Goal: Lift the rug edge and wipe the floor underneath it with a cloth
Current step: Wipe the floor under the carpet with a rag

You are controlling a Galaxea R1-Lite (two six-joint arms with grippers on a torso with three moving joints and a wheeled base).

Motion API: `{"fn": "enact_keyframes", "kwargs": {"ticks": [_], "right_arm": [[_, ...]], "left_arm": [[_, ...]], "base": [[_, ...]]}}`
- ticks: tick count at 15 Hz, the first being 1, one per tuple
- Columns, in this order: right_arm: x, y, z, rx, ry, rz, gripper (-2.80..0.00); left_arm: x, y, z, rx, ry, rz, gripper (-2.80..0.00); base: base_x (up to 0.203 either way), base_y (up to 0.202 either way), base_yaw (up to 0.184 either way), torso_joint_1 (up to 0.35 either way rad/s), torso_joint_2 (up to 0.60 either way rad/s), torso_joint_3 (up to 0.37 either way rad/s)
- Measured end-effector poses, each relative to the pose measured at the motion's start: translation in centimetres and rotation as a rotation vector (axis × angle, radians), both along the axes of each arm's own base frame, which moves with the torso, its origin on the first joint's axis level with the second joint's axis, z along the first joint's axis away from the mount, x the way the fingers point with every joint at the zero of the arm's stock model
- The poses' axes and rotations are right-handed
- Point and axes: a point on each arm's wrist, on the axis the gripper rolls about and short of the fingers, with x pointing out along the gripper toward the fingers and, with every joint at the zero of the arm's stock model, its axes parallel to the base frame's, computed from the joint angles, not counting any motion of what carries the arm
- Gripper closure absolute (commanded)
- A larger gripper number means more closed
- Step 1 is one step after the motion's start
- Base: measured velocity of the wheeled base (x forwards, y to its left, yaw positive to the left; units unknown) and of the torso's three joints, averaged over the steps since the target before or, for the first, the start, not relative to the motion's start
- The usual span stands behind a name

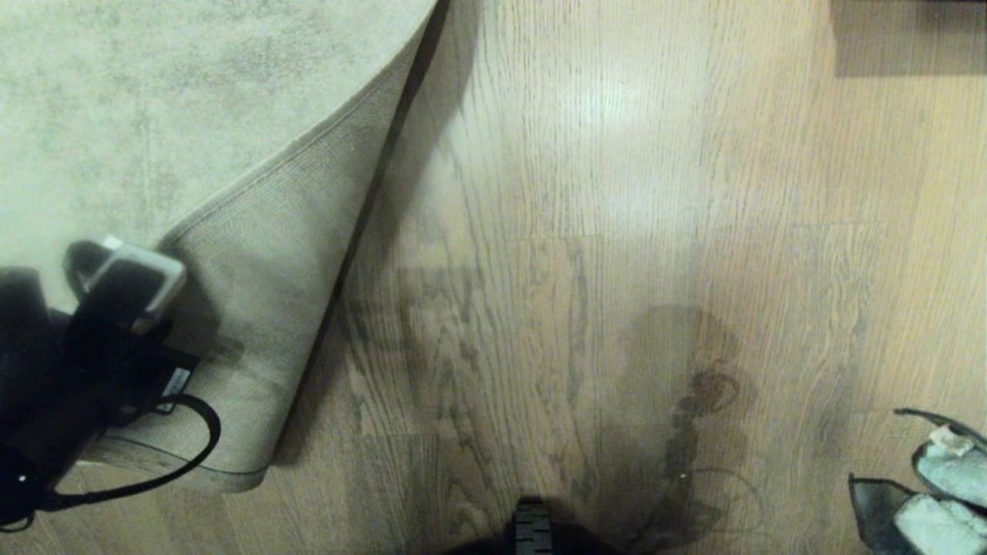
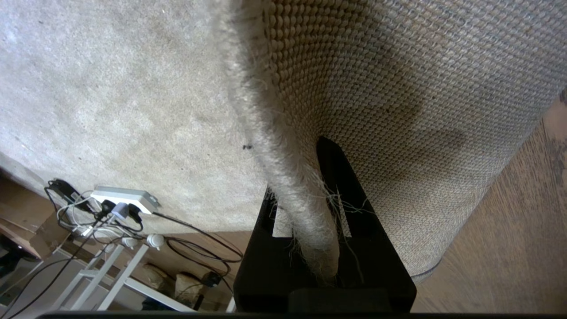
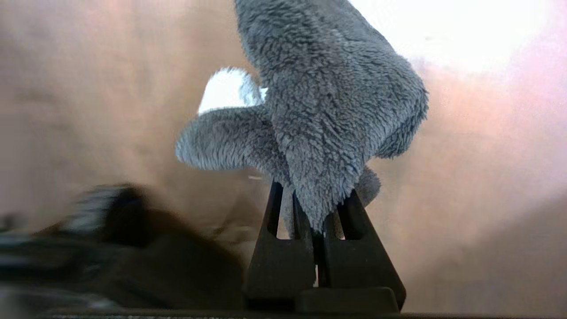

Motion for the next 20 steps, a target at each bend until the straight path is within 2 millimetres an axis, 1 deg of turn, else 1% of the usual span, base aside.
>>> {"fn": "enact_keyframes", "kwargs": {"ticks": [2,3,5,8,9,10,12,14,15,16,18,19,20], "right_arm": [[1.1,0.2,2.6,0.008,0.035,0.091,0.00],[2.0,0.3,3.9,0.006,0.051,0.138,0.00],[4.5,0.6,6.4,-0.004,0.076,0.244,0.00],[9.8,1.6,9.4,-0.022,0.104,0.447,0.00],[11.8,2.5,10.0,-0.027,0.112,0.525,0.00],[13.7,3.8,10.4,-0.034,0.118,0.605,0.00],[17.3,7.2,10.7,-0.048,0.117,0.728,0.00],[20.3,11.7,10.6,-0.058,0.090,0.830,0.00],[21.6,14.4,10.5,-0.057,0.067,0.878,0.00],[22.7,17.1,10.4,-0.051,0.039,0.924,0.00],[24.1,21.9,10.0,-0.028,-0.002,0.997,0.00],[24.5,24.1,9.5,-0.015,-0.011,1.015,0.00],[24.8,25.9,8.9,0.003,-0.012,1.021,0.00]], "left_arm": [[0.0,0.0,-0.1,0.001,0.003,-0.001,0.00],[0.0,0.0,-0.1,0.001,0.004,-0.001,0.00],[0.1,0.0,0.0,0.002,0.004,-0.001,0.00],[0.2,0.0,0.0,0.002,0.005,-0.002,0.00],[0.1,-0.1,-0.1,0.003,0.009,-0.002,0.00],[0.1,-0.2,-0.2,0.004,0.015,-0.007,0.00],[0.0,-0.5,-0.3,0.006,0.018,-0.025,0.00],[-0.1,-1.0,-0.3,0.010,0.019,-0.036,0.00],[-0.1,-1.1,-0.4,0.013,0.020,-0.036,0.00],[-0.2,-1.2,-0.4,0.014,0.020,-0.039,0.00],[-0.4,-1.3,-0.8,0.016,0.030,-0.044,0.00],[-0.6,-1.2,-1.0,0.017,0.034,-0.044,0.00],[-0.7,-1.2,-1.1,0.018,0.037,-0.045,0.00]], "base": [[0.000,0.000,0.000,0.000,0.00,0.000],[0.000,0.000,0.000,0.000,0.00,0.000],[0.000,0.000,0.000,0.000,0.00,0.000],[0.000,0.000,0.000,0.000,0.00,0.000],[0.000,0.000,0.000,0.000,0.00,0.000],[0.000,0.000,0.000,0.000,0.00,0.000],[0.000,0.000,0.000,0.000,0.00,0.000],[0.000,0.000,0.000,0.000,0.00,0.000],[0.000,0.000,0.000,0.000,0.00,0.000],[0.000,0.000,0.000,0.000,0.00,0.000],[0.000,0.000,0.000,0.000,0.00,0.000],[0.000,0.000,0.000,0.000,0.00,0.000],[0.000,0.000,0.000,0.000,0.00,0.000]]}}
